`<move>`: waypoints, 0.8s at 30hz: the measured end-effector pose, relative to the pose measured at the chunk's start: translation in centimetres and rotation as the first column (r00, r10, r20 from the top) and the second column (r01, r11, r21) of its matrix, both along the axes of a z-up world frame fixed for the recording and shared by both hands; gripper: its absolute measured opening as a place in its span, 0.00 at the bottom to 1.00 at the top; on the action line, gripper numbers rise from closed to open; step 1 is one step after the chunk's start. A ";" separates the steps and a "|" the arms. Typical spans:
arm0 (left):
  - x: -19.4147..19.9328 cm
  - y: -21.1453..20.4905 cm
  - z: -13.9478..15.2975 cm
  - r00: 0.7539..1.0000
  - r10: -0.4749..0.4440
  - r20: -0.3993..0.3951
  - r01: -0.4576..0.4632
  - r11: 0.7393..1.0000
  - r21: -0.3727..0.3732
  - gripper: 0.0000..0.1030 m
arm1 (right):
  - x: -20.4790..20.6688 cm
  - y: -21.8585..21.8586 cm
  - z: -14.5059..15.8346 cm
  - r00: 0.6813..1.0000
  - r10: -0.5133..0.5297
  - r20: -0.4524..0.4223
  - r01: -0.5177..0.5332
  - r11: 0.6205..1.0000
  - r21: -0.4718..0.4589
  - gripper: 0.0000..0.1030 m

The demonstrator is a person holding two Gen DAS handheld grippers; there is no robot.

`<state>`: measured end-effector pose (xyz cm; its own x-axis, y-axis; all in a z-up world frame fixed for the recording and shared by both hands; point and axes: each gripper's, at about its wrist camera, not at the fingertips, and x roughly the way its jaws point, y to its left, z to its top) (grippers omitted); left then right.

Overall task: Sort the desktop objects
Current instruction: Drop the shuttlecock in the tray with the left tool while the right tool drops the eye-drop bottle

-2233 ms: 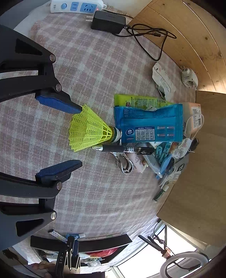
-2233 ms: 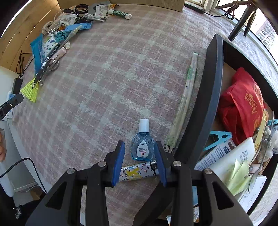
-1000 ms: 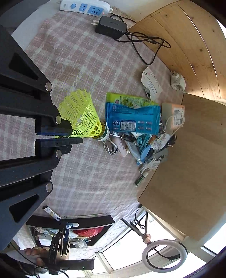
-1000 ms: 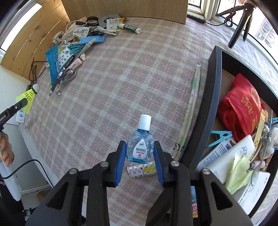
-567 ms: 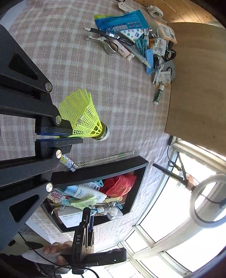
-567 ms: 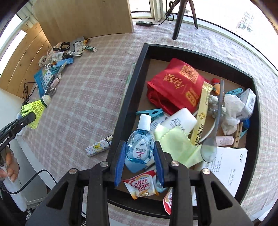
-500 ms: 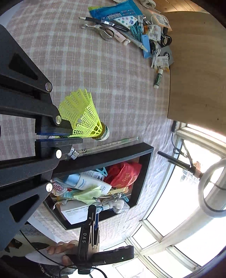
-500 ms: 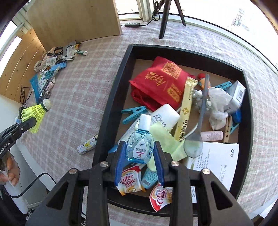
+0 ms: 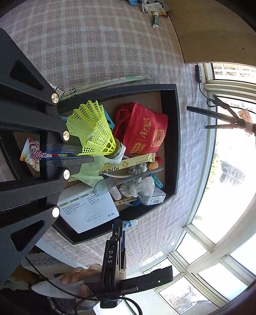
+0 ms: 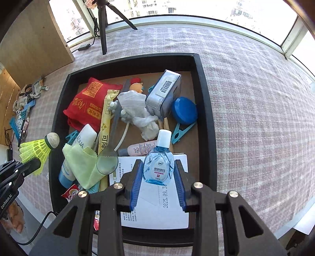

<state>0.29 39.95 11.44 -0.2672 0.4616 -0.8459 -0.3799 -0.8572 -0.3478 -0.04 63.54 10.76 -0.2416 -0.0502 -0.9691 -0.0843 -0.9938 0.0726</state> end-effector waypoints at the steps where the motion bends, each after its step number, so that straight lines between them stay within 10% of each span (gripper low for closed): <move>1: -0.2 0.4 0.1 1.000 0.000 -0.001 0.000 1.000 0.002 0.01 | -0.1 0.3 -0.1 1.000 -0.002 0.002 0.002 1.000 0.000 0.30; 4: -0.7 1.2 0.1 1.000 0.008 -0.006 -0.009 1.000 -0.016 0.23 | -0.4 0.7 -0.2 1.000 0.000 -0.002 0.000 1.000 0.008 0.30; 5: -0.9 1.4 -0.1 1.000 0.010 0.006 -0.010 1.000 -0.029 0.57 | -0.5 0.8 -0.2 1.000 -0.004 -0.006 0.005 1.000 0.010 0.31; 6: -0.9 1.3 0.0 1.000 0.020 0.002 -0.020 0.999 -0.035 0.66 | -0.5 0.9 -0.2 1.000 -0.012 -0.005 0.012 1.000 0.014 0.36; 24: -0.2 -4.0 2.1 0.990 0.093 -0.110 -0.106 0.987 -0.121 0.64 | -0.3 -3.7 0.8 0.998 0.042 -0.048 -0.045 0.998 -0.043 0.41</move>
